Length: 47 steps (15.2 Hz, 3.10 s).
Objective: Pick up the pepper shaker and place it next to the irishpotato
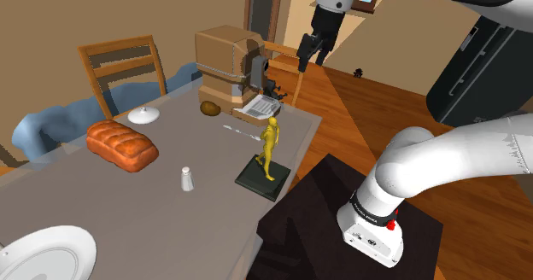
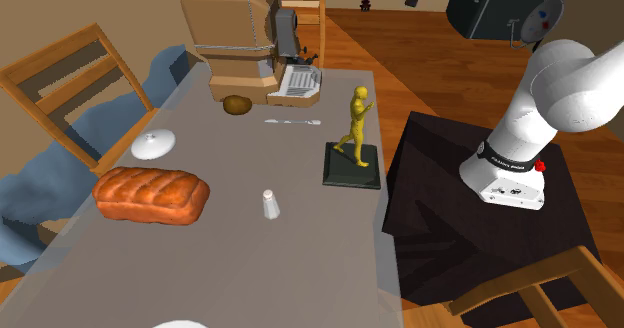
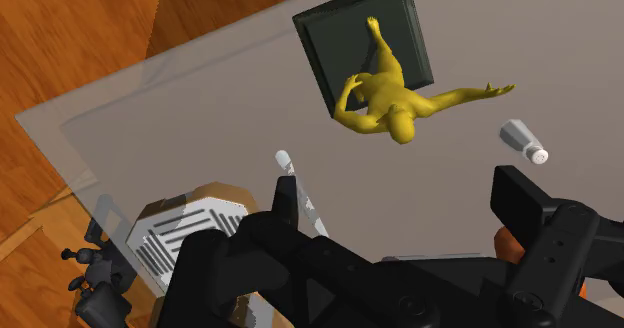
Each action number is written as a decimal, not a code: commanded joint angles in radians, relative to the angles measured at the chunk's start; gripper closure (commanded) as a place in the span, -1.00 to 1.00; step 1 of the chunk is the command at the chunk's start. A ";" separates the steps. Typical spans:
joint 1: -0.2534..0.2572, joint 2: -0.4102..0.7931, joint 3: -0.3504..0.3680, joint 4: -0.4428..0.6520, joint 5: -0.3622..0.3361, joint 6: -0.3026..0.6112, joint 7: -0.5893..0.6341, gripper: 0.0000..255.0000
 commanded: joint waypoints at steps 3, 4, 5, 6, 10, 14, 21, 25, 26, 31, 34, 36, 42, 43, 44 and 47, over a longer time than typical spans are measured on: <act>0.008 0.019 0.030 -0.036 0.013 0.057 0.035 -1.00; 0.012 0.031 0.045 -0.052 0.019 0.086 0.053 -1.00; 0.016 0.045 0.060 -0.067 0.024 0.116 0.070 -1.00; 0.020 0.060 0.075 -0.081 0.030 0.145 0.088 -1.00; 0.034 0.135 0.136 -0.121 0.046 0.264 0.160 -1.00; 0.043 0.233 0.198 -0.138 0.050 0.382 0.235 -1.00; 0.041 0.454 0.307 -0.112 0.007 0.574 0.389 -1.00; 0.033 0.603 0.363 -0.064 -0.064 0.665 0.500 -1.00; 0.033 0.643 0.374 -0.048 -0.089 0.684 0.531 -1.00; 0.052 0.848 0.401 0.055 -0.238 0.754 0.698 -1.00; 0.087 0.973 0.391 0.134 -0.330 0.776 0.793 -1.00; 0.118 1.055 0.374 0.194 -0.383 0.783 0.847 -1.00; 0.222 1.293 0.315 0.403 -0.491 0.783 0.961 -1.00; 0.239 1.332 0.305 0.443 -0.503 0.780 0.973 -1.00; 0.255 1.372 0.296 0.485 -0.512 0.776 0.984 -1.00; 0.262 1.398 0.286 0.497 -0.522 0.790 0.991 -1.00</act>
